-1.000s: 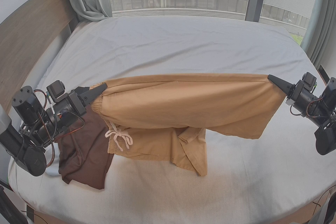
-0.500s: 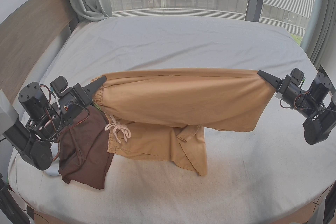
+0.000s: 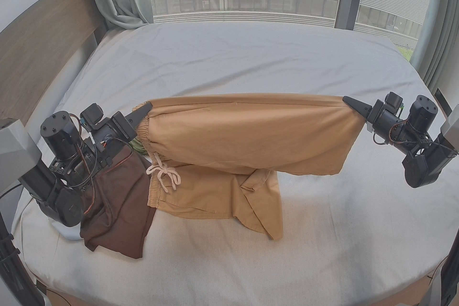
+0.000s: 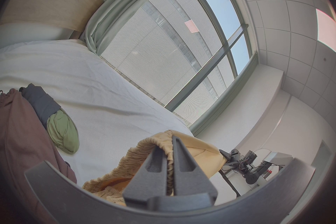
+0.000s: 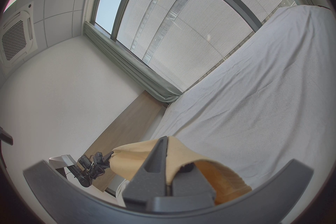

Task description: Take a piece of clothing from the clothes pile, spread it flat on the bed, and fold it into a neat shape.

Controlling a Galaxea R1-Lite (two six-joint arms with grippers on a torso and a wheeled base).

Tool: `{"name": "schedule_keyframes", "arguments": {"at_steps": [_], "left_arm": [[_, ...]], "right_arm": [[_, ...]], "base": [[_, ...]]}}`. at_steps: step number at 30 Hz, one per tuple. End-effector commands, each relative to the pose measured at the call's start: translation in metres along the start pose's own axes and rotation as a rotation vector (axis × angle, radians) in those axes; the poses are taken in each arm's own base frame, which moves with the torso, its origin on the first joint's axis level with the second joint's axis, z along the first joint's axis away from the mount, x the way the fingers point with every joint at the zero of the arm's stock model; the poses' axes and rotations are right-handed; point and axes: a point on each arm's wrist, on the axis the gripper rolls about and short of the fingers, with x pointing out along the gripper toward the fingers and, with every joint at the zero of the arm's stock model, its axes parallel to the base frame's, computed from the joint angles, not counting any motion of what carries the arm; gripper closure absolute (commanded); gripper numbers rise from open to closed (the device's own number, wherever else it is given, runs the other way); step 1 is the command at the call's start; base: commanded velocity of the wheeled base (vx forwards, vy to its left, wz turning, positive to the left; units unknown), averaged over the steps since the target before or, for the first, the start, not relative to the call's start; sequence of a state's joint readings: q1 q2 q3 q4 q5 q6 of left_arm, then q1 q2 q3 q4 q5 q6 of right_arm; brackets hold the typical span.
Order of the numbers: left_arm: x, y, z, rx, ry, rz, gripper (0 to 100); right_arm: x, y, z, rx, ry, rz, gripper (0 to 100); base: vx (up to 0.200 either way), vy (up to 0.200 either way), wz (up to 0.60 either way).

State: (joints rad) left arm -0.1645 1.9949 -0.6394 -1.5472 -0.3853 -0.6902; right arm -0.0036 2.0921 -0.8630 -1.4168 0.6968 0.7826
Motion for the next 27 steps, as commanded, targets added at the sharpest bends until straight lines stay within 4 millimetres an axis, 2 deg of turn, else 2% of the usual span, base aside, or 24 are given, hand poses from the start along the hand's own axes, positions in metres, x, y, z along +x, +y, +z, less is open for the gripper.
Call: {"name": "schedule_keyframes", "arguments": {"at_steps": [1, 7, 18, 27], "left_arm": [[0.010, 0.011, -0.007, -0.005, -0.012, 0.035, 100], [0.022, 0.021, -0.010, -0.004, -0.037, 0.056, 100], [0.053, 0.051, -0.025, -0.002, -0.073, 0.088, 100], [0.074, 0.075, -0.035, 0.005, -0.103, 0.093, 100]], "right_arm": [[0.010, -0.003, 0.001, -0.008, 0.004, 0.000, 100], [0.021, -0.013, 0.000, 0.013, 0.020, -0.020, 100], [0.054, -0.050, -0.012, 0.041, 0.029, -0.059, 100], [0.072, -0.064, -0.018, 0.032, 0.012, -0.055, 100]], "base": [[0.000, 0.000, 0.00], [0.000, 0.000, 0.00], [0.000, 0.000, 0.00], [0.000, 0.000, 0.00]]}}
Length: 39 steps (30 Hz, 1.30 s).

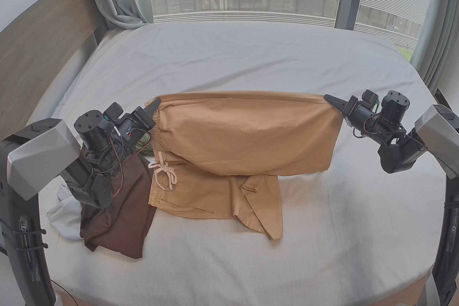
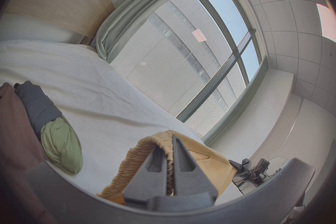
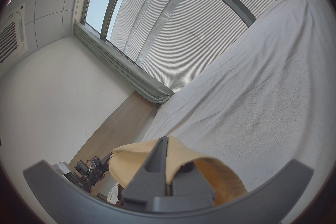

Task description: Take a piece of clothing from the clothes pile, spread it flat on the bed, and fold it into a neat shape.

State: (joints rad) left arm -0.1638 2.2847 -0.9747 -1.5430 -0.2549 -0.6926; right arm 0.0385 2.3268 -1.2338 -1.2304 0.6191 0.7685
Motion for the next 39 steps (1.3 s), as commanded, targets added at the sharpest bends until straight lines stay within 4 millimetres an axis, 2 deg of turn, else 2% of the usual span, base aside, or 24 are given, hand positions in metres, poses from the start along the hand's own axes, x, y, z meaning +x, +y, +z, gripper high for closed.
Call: {"name": "schedule_keyframes", "arguments": {"at_steps": [1, 8, 20, 29, 30, 31, 32, 39], "left_arm": [[0.011, 0.020, -0.015, -0.003, 0.008, 0.014, 100], [0.024, 0.025, -0.016, 0.002, -0.015, -0.001, 100], [0.033, 0.033, -0.016, -0.001, -0.027, 0.007, 100], [0.039, 0.033, -0.013, -0.004, -0.017, 0.015, 100], [0.040, 0.033, -0.013, -0.004, -0.017, 0.015, 100], [0.040, 0.034, -0.014, -0.005, -0.014, 0.018, 100], [0.041, 0.034, -0.014, -0.005, -0.013, 0.017, 0], [0.051, 0.037, -0.001, -0.052, -0.043, 0.049, 0]], "right_arm": [[0.010, -0.013, -0.008, 0.007, 0.008, -0.003, 100], [0.019, -0.023, -0.007, 0.006, 0.005, -0.006, 100], [0.032, -0.033, -0.006, 0.005, 0.003, -0.005, 100], [0.037, -0.032, -0.005, -0.007, -0.007, 0.011, 100], [0.038, -0.032, -0.003, -0.011, -0.010, 0.015, 0], [0.038, -0.033, -0.004, -0.011, -0.011, 0.016, 0], [0.040, -0.035, -0.004, -0.013, -0.013, 0.017, 0], [0.048, -0.041, -0.002, -0.028, -0.062, -0.003, 0]], "base": [[0.000, 0.000, 0.00], [0.000, 0.000, 0.00], [0.000, 0.000, 0.00], [0.000, 0.000, 0.00], [0.000, 0.000, 0.00], [0.000, 0.000, 0.00], [0.000, 0.000, 0.00], [0.000, 0.000, 0.00]]}}
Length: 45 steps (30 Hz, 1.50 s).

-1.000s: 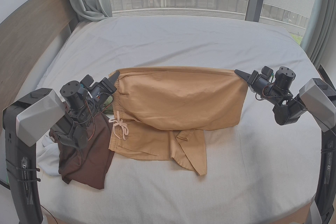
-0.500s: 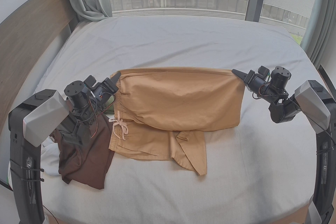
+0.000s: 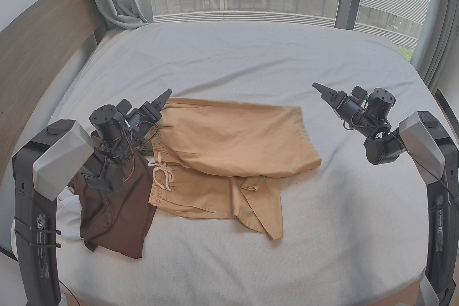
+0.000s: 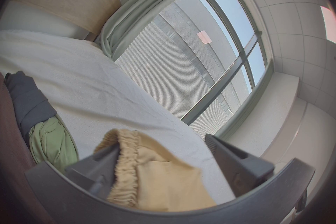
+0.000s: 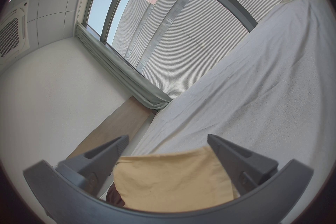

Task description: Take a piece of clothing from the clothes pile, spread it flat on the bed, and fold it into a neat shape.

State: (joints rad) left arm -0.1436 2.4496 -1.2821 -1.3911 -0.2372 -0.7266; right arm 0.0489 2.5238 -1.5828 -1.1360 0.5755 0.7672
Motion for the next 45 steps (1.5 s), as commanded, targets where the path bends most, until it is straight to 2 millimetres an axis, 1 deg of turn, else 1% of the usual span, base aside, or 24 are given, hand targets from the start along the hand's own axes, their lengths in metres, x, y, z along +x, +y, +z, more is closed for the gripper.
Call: {"name": "schedule_keyframes", "arguments": {"at_steps": [1, 3, 4, 5, 8, 9, 12, 14, 18, 20, 23, 25, 26, 28, 30, 33, 37, 41, 42, 45], "left_arm": [[0.009, 0.002, 0.010, -0.031, -0.036, 0.038, 0], [0.009, 0.007, 0.012, -0.039, -0.037, 0.079, 0], [0.009, 0.007, 0.012, -0.039, -0.037, 0.079, 0], [0.007, 0.010, 0.012, -0.043, -0.025, 0.102, 0], [0.004, 0.015, 0.010, -0.049, -0.009, 0.135, 0], [0.001, 0.017, 0.010, -0.048, 0.003, 0.158, 0], [-0.008, 0.017, 0.009, -0.034, 0.037, 0.192, 0], [-0.014, 0.018, 0.007, 0.001, 0.064, 0.215, 0], [-0.026, 0.029, 0.006, 0.083, 0.098, 0.258, 0], [-0.032, 0.028, 0.013, 0.102, 0.093, 0.267, 0], [-0.045, 0.018, 0.019, 0.099, 0.109, 0.262, 0], [-0.060, 0.008, 0.020, 0.094, 0.139, 0.242, 0], [-0.060, 0.008, 0.020, 0.094, 0.139, 0.242, 0], [-0.077, -0.002, 0.017, 0.083, 0.181, 0.201, 0], [-0.089, -0.004, 0.013, 0.072, 0.220, 0.174, 0], [-0.101, -0.004, 0.008, 0.068, 0.254, 0.149, 0], [-0.110, -0.004, 0.006, 0.071, 0.263, 0.135, 0], [-0.117, -0.005, 0.005, 0.073, 0.267, 0.132, 0], [-0.121, -0.005, 0.002, 0.080, 0.280, 0.138, 0], [-0.126, -0.004, -0.001, 0.109, 0.298, 0.145, 0]], "right_arm": [[0.002, -0.006, -0.005, 0.007, -0.002, -0.019, 0], [-0.003, 0.001, -0.009, 0.010, 0.019, -0.031, 0], [-0.003, 0.001, -0.009, 0.010, 0.019, -0.031, 0], [-0.008, 0.014, -0.014, 0.003, 0.050, -0.034, 0], [-0.014, 0.030, -0.026, -0.005, 0.098, -0.035, 0], [-0.017, 0.042, -0.035, -0.013, 0.130, -0.028, 0], [-0.022, 0.061, -0.053, -0.019, 0.193, -0.017, 0], [-0.024, 0.073, -0.066, -0.024, 0.232, -0.005, 0], [-0.029, 0.090, -0.088, -0.029, 0.304, 0.013, 0], [-0.031, 0.099, -0.101, -0.017, 0.341, 0.023, 0], [-0.032, 0.107, -0.116, -0.003, 0.386, 0.032, 0], [-0.032, 0.108, -0.126, 0.001, 0.413, 0.034, 0], [-0.032, 0.108, -0.126, 0.001, 0.413, 0.034, 0], [-0.033, 0.106, -0.133, -0.003, 0.430, 0.023, 0], [-0.034, 0.097, -0.143, -0.010, 0.452, 0.007, 0], [-0.036, 0.089, -0.158, -0.041, 0.478, -0.021, 0], [-0.036, 0.088, -0.179, -0.062, 0.508, -0.053, 0], [-0.037, 0.088, -0.186, -0.057, 0.531, -0.062, 0], [-0.037, 0.087, -0.188, -0.057, 0.541, -0.097, 0], [-0.037, 0.085, -0.193, -0.053, 0.558, -0.125, 0]], "base": [[0.000, 0.000, 0.00], [0.000, 0.000, 0.00], [0.000, 0.000, 0.00], [0.000, 0.000, 0.00], [0.000, 0.000, 0.00], [0.000, 0.000, 0.00], [0.000, 0.000, 0.00], [0.000, 0.000, 0.00], [0.000, 0.000, 0.00], [0.000, 0.000, 0.00], [0.000, 0.000, 0.00], [0.000, 0.000, 0.00], [0.000, 0.000, 0.00], [0.000, 0.000, 0.00], [0.000, 0.000, 0.00], [0.000, 0.000, 0.00], [0.000, 0.000, 0.00], [0.000, 0.000, 0.00], [0.000, 0.000, 0.00], [0.000, 0.000, 0.00]]}}
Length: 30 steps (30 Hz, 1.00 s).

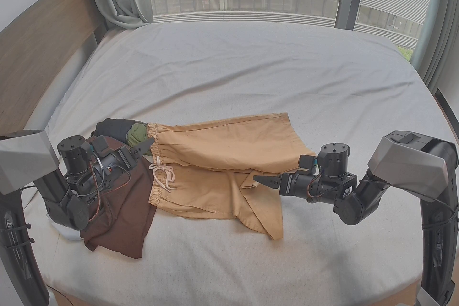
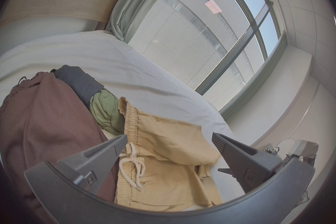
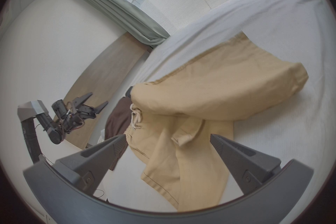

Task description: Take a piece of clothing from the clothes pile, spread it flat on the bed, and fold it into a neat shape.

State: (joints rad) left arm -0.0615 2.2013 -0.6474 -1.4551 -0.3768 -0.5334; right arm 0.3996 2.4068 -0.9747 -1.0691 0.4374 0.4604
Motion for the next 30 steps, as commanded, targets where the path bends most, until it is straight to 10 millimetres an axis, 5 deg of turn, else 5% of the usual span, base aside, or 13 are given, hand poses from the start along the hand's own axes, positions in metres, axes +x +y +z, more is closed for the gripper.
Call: {"name": "schedule_keyframes", "arguments": {"at_steps": [1, 30], "left_arm": [[-0.008, 0.000, -0.007, 0.040, 0.029, 0.014, 0], [-0.006, -0.002, -0.008, 0.054, 0.023, -0.002, 0]], "right_arm": [[0.010, -0.005, -0.013, 0.010, 0.032, -0.023, 0], [0.049, 0.003, -0.028, 0.072, 0.035, -0.093, 0]], "base": [[0.000, 0.000, 0.00], [0.000, 0.000, 0.00]]}}
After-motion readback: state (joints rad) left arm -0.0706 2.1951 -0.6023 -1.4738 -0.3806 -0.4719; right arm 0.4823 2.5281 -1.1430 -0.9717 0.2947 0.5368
